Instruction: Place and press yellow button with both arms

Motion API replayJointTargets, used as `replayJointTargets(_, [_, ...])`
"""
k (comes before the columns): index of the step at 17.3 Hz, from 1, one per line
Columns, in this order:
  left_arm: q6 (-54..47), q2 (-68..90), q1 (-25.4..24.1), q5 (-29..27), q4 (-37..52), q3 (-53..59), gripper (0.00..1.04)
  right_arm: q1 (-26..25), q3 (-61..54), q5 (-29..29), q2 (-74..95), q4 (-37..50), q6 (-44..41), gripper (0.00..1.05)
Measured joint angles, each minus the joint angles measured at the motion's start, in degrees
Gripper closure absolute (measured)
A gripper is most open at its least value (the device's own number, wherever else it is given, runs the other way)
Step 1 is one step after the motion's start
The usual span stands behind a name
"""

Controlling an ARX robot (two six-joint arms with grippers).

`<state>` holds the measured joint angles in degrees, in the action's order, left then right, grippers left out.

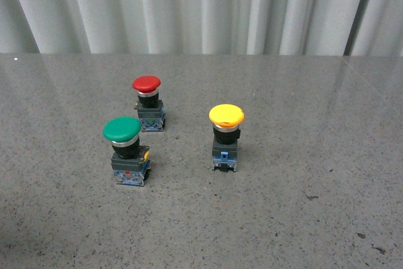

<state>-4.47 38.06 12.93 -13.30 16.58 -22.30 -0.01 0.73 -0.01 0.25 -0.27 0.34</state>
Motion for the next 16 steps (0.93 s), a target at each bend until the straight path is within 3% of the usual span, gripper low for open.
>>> replayJointTargets(1, [2.7, -2.6, -2.2, 2.1, 1.2, 4.2, 0.60, 0.0, 0.0, 0.0, 0.0, 0.0, 0.0, 0.06])
replayJointTargets(16, [4.3, -10.6, -7.6, 7.8, 1.5, 12.9, 1.03, 0.0, 0.0, 0.0, 0.0, 0.0, 0.0, 0.06])
